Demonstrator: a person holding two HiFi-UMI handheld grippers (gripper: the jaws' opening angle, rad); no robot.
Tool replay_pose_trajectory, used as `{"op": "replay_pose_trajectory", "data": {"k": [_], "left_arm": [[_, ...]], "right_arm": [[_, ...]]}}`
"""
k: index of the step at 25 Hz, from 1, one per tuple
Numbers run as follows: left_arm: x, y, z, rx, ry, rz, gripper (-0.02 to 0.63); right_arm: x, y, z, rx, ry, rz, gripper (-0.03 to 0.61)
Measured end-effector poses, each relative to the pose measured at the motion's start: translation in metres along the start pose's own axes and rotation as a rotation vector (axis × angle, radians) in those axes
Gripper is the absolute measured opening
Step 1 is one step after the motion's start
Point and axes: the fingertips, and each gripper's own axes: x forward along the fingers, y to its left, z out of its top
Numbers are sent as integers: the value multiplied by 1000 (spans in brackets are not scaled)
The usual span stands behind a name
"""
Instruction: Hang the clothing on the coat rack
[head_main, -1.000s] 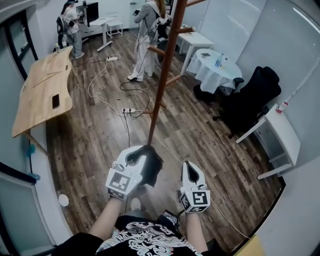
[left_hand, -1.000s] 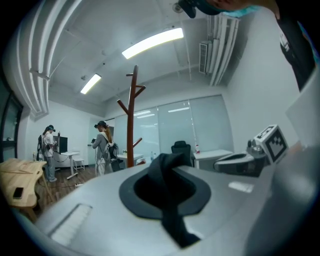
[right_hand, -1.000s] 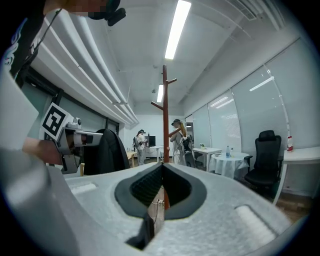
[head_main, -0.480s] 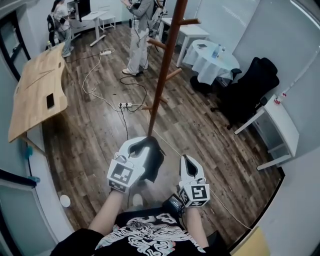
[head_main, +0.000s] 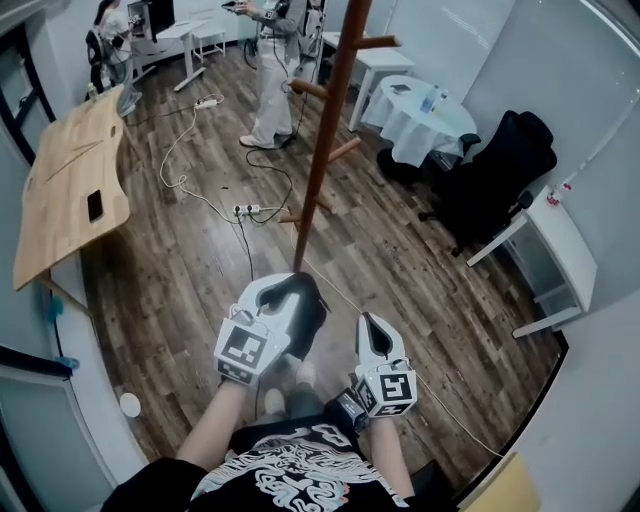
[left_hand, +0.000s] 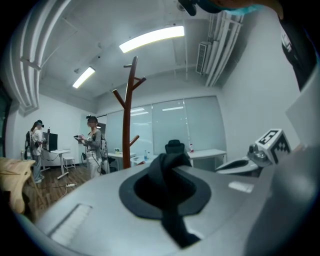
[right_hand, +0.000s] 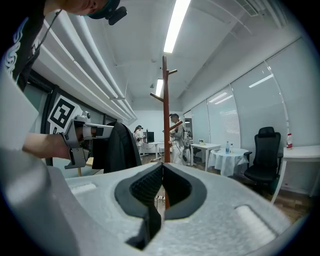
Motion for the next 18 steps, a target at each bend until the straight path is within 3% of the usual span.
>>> {"op": "replay_pose_trajectory", "data": {"k": [18], "left_arm": [[61, 33, 1, 16, -4, 15, -5]], "right_arm": [[76, -25, 4, -7, -14, 114, 2]]}}
